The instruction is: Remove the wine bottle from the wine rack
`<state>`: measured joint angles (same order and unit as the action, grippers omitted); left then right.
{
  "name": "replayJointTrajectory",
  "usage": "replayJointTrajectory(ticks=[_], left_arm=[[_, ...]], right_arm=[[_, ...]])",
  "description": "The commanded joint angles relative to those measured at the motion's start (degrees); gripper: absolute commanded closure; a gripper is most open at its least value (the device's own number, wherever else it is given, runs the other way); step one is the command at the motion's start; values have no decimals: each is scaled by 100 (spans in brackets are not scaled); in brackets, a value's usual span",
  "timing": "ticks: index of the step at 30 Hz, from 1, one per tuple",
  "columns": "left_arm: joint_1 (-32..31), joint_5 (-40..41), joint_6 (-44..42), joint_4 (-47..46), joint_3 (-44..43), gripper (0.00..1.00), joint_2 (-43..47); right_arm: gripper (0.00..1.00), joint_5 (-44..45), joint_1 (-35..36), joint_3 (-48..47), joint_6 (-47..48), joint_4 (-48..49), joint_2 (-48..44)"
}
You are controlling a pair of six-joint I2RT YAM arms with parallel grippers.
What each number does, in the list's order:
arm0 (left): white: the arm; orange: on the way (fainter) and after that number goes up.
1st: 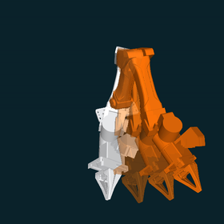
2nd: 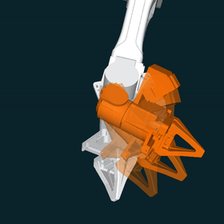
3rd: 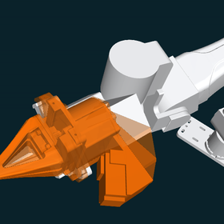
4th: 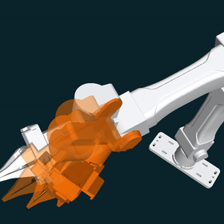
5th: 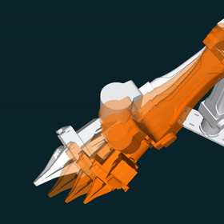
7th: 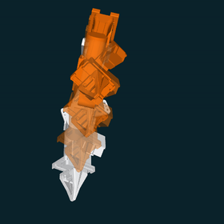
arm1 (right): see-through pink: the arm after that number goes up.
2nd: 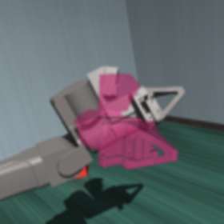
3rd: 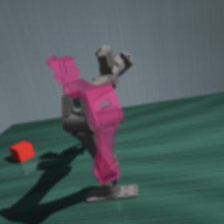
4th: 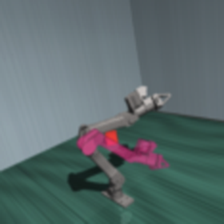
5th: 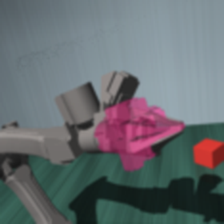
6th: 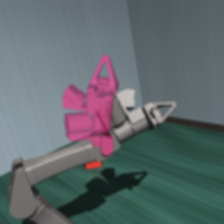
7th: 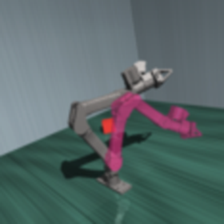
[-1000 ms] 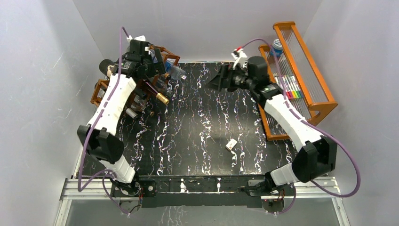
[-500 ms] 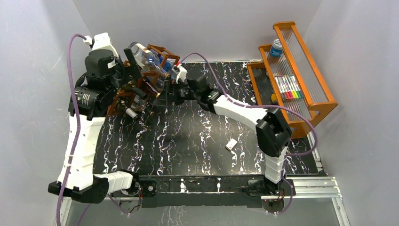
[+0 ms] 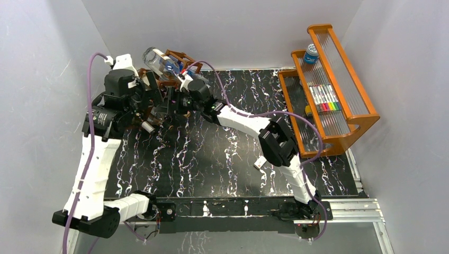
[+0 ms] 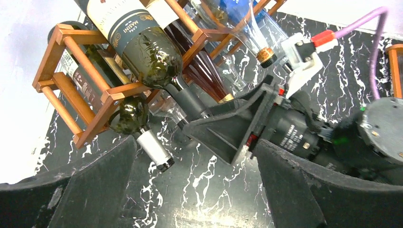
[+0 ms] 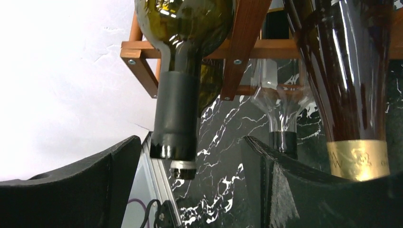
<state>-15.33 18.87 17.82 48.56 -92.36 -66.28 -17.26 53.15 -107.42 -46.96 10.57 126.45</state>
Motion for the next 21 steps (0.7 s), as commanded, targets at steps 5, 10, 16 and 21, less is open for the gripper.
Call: replayJointTrajectory(ticks=[5, 10, 16, 21], left_arm=[[16, 134, -112, 38, 84, 2, 441], [17, 70, -75, 32, 205, 2, 505], [19, 40, -81, 40, 260, 2, 575], [18, 25, -76, 48, 275, 2, 616]], right_arm=[[23, 170, 116, -1044, -301, 160, 552], [29, 177, 182, -1482, -390, 86, 820], [33, 252, 195, -1855, -420, 14, 1039], [38, 279, 189, -2026, -399, -51, 1135]])
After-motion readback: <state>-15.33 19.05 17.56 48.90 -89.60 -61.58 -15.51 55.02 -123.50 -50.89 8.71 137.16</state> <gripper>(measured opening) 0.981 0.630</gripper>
